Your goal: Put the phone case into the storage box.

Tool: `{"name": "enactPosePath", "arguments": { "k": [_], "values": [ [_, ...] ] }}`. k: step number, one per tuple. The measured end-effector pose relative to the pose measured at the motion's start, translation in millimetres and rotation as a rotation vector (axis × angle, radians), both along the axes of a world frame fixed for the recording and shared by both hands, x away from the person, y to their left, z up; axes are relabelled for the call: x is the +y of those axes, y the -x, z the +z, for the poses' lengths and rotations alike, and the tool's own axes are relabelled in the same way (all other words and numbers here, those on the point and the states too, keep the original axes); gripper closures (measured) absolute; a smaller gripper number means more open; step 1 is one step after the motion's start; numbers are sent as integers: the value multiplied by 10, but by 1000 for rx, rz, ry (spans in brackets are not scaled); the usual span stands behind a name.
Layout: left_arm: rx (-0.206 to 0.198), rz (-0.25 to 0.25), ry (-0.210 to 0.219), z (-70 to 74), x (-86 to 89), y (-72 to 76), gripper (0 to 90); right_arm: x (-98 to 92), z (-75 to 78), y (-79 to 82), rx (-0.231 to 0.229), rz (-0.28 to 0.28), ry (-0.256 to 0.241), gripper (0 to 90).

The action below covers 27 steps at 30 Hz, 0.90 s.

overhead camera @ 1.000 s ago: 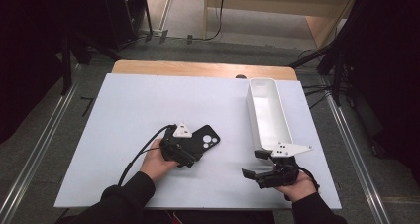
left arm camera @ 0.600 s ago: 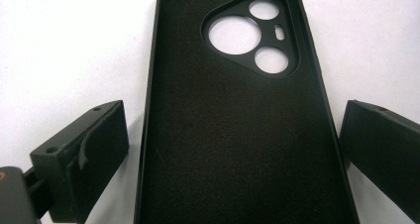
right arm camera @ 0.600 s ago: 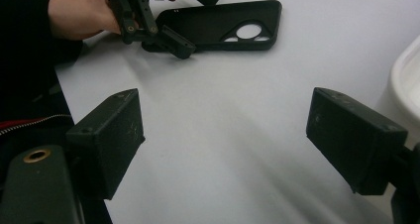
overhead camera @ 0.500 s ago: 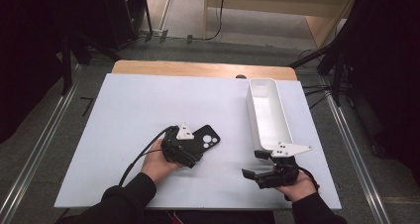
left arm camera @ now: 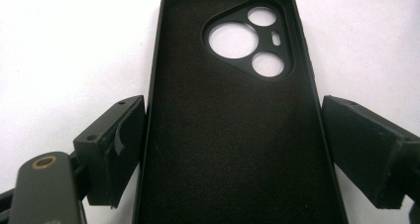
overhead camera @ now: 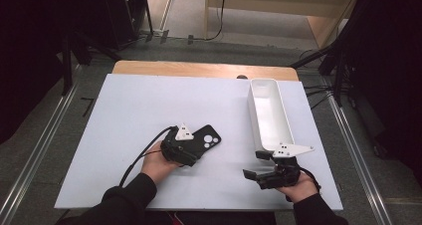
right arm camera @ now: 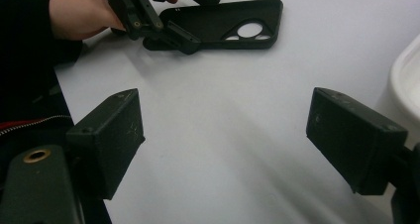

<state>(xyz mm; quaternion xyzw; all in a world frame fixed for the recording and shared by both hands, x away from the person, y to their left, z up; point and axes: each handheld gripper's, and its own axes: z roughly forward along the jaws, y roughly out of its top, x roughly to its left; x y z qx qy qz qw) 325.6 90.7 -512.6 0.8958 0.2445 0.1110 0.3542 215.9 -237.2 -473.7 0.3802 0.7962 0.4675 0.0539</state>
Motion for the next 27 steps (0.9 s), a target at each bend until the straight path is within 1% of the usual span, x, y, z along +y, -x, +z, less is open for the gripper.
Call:
{"name": "enactPosePath", "arguments": {
  "k": [10,11,12,17,20,22,25,27],
  "values": [
    [0,-2,8,12,1,3,141,0,1,0,-1,0,-1,131],
    [7,-3,9,18,8,-4,142,1,2,0,0,0,-2,131],
    [17,-1,22,21,14,-12,142,0,3,0,0,0,-2,131],
    [18,1,40,68,34,-23,144,-2,4,1,-2,0,-1,131],
    [23,2,40,93,40,-30,143,-1,4,2,-3,1,-1,131],
    [39,5,32,104,41,-41,143,-1,3,1,-6,1,-2,131],
    [48,6,35,131,46,-43,143,-1,4,1,-4,-1,-4,131],
    [50,7,46,155,51,-45,143,-1,5,4,-3,-1,-4,132]
  ]
}}
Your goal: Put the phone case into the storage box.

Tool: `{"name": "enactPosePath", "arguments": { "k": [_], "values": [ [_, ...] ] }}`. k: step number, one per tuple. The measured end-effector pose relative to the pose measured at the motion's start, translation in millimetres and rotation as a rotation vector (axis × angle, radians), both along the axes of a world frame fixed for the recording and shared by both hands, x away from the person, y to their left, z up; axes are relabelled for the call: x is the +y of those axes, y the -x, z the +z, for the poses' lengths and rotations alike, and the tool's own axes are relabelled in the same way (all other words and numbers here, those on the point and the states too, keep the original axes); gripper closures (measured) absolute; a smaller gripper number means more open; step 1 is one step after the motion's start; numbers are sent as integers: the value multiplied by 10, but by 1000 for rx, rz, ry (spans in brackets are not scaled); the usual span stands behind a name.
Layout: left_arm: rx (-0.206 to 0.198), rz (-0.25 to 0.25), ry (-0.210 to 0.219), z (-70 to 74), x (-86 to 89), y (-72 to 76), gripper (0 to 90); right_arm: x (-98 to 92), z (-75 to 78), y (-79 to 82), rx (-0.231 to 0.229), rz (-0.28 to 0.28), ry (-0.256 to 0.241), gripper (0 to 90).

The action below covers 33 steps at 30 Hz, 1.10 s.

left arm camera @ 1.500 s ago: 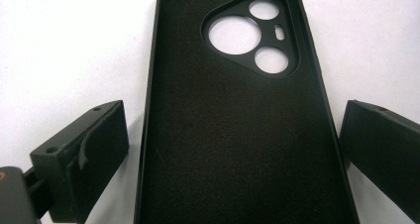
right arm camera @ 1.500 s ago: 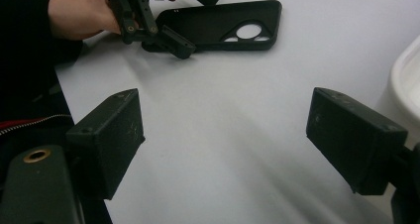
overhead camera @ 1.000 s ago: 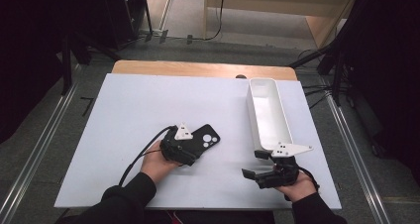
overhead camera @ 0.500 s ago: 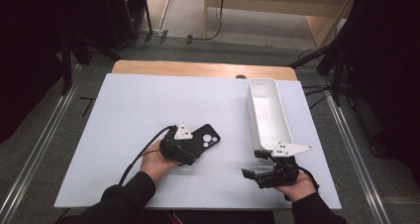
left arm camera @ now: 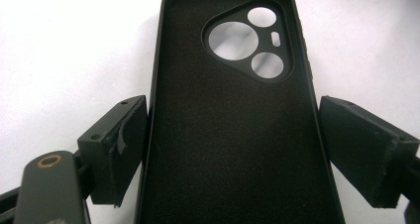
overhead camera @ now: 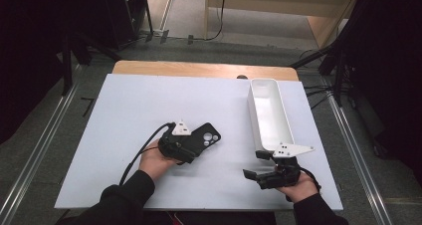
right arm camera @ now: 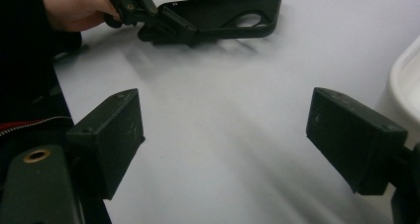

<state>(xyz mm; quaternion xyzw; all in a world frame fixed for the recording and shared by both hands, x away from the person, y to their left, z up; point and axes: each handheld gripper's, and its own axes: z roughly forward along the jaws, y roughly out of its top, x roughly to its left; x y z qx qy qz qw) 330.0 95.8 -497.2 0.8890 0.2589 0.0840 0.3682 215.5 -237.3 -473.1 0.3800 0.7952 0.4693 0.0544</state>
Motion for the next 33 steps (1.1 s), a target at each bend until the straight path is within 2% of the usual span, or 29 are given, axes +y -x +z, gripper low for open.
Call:
{"name": "enactPosePath", "arguments": {
  "k": [2,8,12,18,24,33],
  "values": [
    [-1,3,13,32,2,4,143,1,1,2,1,-2,-3,131],
    [7,-7,17,159,12,29,143,1,3,3,0,1,-3,131],
    [9,-1,39,246,29,55,142,2,3,2,-1,-2,-4,131],
    [11,5,50,378,106,100,142,0,5,1,-4,-2,-3,131],
    [14,26,86,515,222,160,142,-2,13,5,-8,-7,-2,131],
    [26,61,125,563,297,179,142,23,25,9,-18,-4,6,131]
  ]
}}
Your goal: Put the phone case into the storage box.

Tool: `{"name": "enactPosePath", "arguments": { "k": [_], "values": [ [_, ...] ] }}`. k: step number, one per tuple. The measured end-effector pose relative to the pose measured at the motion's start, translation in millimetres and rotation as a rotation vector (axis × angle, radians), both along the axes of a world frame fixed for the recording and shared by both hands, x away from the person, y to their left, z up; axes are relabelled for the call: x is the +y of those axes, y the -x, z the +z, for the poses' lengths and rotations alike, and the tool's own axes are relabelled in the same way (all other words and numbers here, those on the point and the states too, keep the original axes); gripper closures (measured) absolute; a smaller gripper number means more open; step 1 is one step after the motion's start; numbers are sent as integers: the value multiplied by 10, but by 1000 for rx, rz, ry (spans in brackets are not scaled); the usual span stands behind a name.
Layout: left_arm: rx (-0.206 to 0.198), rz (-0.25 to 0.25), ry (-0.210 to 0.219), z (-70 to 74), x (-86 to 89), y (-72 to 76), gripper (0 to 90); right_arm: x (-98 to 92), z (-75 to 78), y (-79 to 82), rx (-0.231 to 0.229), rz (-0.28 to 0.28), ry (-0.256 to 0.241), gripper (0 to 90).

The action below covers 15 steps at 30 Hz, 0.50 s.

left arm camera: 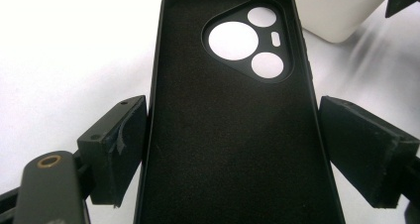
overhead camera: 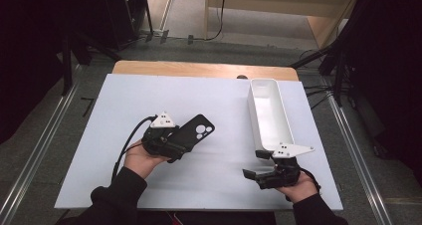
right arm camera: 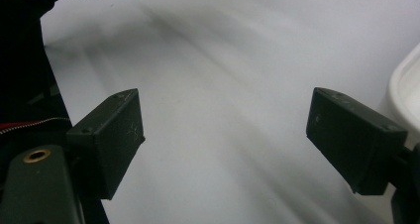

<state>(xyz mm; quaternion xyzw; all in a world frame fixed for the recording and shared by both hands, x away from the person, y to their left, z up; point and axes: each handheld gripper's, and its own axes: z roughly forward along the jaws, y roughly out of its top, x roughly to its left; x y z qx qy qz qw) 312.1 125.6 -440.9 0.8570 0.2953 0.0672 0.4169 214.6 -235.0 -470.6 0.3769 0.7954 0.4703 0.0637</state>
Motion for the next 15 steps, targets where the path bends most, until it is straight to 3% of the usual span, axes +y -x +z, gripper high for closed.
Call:
{"name": "enactPosePath", "arguments": {
  "k": [5,15],
  "values": [
    [4,29,32,8,0,17,141,32,41,20,-2,-1,8,132],
    [-37,97,69,33,0,73,141,134,165,16,6,-30,-16,131]
  ]
}}
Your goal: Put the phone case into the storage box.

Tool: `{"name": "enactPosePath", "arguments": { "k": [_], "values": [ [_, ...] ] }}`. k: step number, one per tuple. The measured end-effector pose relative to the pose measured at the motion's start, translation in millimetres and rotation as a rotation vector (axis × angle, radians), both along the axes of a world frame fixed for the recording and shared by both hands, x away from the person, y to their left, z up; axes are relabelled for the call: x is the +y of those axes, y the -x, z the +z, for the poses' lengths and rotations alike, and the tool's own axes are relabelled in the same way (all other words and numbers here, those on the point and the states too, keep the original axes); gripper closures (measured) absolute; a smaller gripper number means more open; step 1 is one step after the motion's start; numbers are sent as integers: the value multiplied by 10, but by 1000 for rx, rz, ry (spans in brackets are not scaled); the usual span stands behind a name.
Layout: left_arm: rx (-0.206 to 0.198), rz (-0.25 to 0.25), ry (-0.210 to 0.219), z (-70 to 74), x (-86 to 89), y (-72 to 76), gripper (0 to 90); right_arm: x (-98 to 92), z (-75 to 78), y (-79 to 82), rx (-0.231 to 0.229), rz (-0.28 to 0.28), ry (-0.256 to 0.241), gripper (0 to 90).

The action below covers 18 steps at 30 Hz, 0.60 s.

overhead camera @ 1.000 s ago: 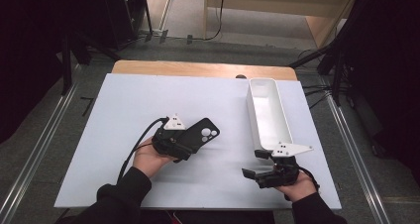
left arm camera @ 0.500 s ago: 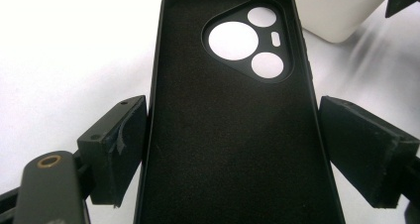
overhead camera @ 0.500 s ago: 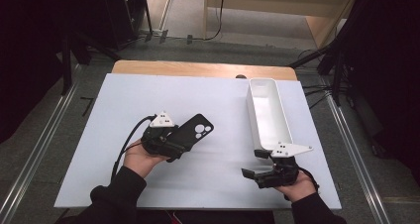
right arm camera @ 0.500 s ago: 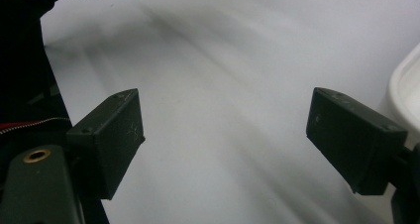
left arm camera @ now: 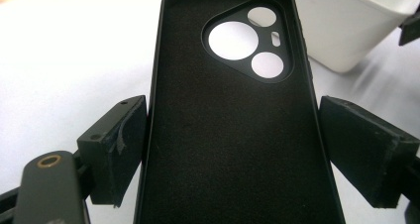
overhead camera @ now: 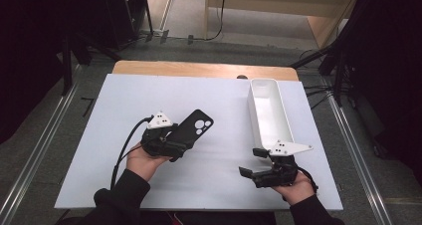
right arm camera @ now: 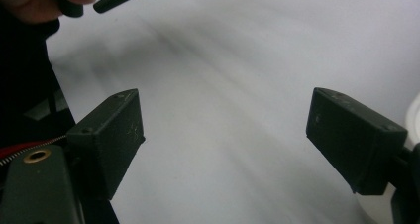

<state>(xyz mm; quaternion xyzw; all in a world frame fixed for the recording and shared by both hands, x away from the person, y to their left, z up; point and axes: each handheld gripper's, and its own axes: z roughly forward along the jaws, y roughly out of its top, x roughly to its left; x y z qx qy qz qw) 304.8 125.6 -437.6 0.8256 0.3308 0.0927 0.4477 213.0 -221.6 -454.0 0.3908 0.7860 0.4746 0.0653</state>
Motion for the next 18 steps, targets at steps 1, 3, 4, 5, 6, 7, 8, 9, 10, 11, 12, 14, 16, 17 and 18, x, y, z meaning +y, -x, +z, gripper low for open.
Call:
{"name": "enactPosePath", "arguments": {
  "k": [1,3,4,5,6,7,8,9,10,11,12,14,16,17,18],
  "values": [
    [-7,8,3,0,-4,7,141,7,12,-5,-4,-3,1,131],
    [-15,21,5,5,-4,17,141,35,44,-14,2,-17,0,131],
    [-20,24,7,9,-3,21,141,52,51,-19,4,-25,1,131],
    [-24,30,12,10,-7,27,141,64,55,-22,-6,-26,9,131],
    [-31,37,12,19,-10,40,141,74,56,-24,-16,-27,23,131],
    [-36,39,14,21,-12,44,141,99,61,-27,-18,-31,34,130],
    [-40,43,17,22,-14,48,141,108,67,-30,-20,-37,41,131],
    [-39,48,20,22,-15,51,141,117,72,-39,-20,-38,42,131],
    [-38,51,22,19,-15,52,141,128,80,-49,-17,-41,41,131],
    [-36,60,29,11,-17,54,141,130,85,-54,-11,-39,41,131],
    [-36,64,30,5,-16,54,141,136,86,-67,-8,-46,42,131],
    [-35,71,34,-12,-19,53,141,143,88,-84,5,-51,34,131],
    [-32,67,34,-19,-28,57,141,154,96,-99,8,-59,34,131],
    [-38,72,35,-19,-38,66,141,157,103,-104,6,-64,37,131],
    [-40,73,40,-18,-43,70,141,168,116,-114,10,-74,30,131]
  ]
}}
